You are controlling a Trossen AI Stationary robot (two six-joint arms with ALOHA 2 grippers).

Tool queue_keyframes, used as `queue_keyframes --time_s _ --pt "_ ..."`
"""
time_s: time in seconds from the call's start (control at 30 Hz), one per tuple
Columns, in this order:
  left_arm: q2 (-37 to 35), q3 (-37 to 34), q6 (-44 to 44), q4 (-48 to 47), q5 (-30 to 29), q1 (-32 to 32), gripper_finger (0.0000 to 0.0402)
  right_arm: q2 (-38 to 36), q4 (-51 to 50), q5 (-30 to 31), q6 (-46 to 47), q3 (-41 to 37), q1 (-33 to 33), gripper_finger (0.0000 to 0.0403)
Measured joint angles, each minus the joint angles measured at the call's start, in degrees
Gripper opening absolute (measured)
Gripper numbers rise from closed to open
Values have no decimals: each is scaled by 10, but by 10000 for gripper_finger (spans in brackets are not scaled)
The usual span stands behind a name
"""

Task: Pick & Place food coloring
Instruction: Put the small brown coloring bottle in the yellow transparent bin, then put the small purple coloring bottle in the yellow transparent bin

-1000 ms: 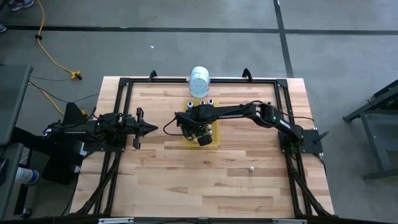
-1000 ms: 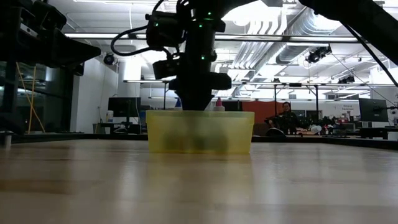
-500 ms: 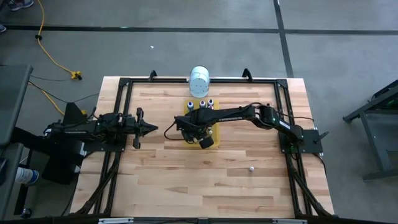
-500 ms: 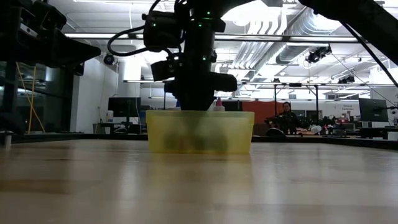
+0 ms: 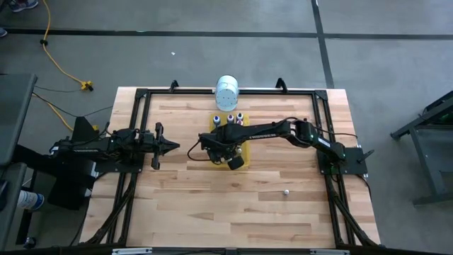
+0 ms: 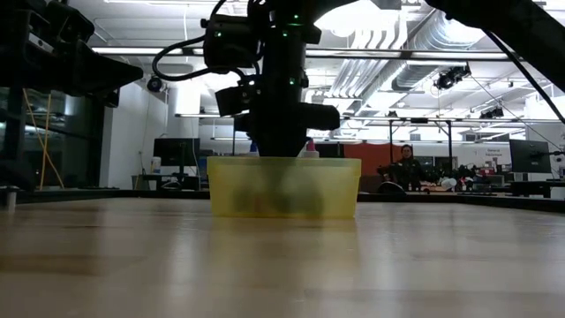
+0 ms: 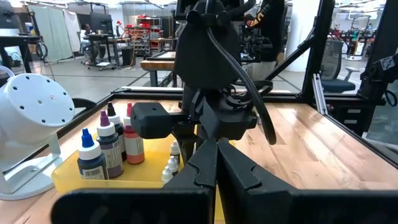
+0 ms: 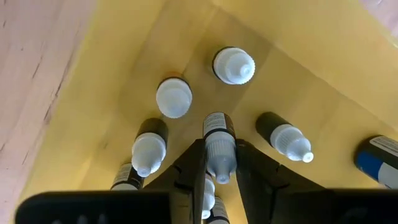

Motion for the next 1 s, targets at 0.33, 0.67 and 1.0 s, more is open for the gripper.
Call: queue_keyframes --time_s 0.33,0.67,1.0 --pt "0 0 0 0 0 0 0 0 0 1 0 0 0 85" --pt "0 0 0 0 0 0 0 0 0 9 0 0 3 144" --pt "0 0 0 0 0 0 0 0 0 85 13 0 4 150"
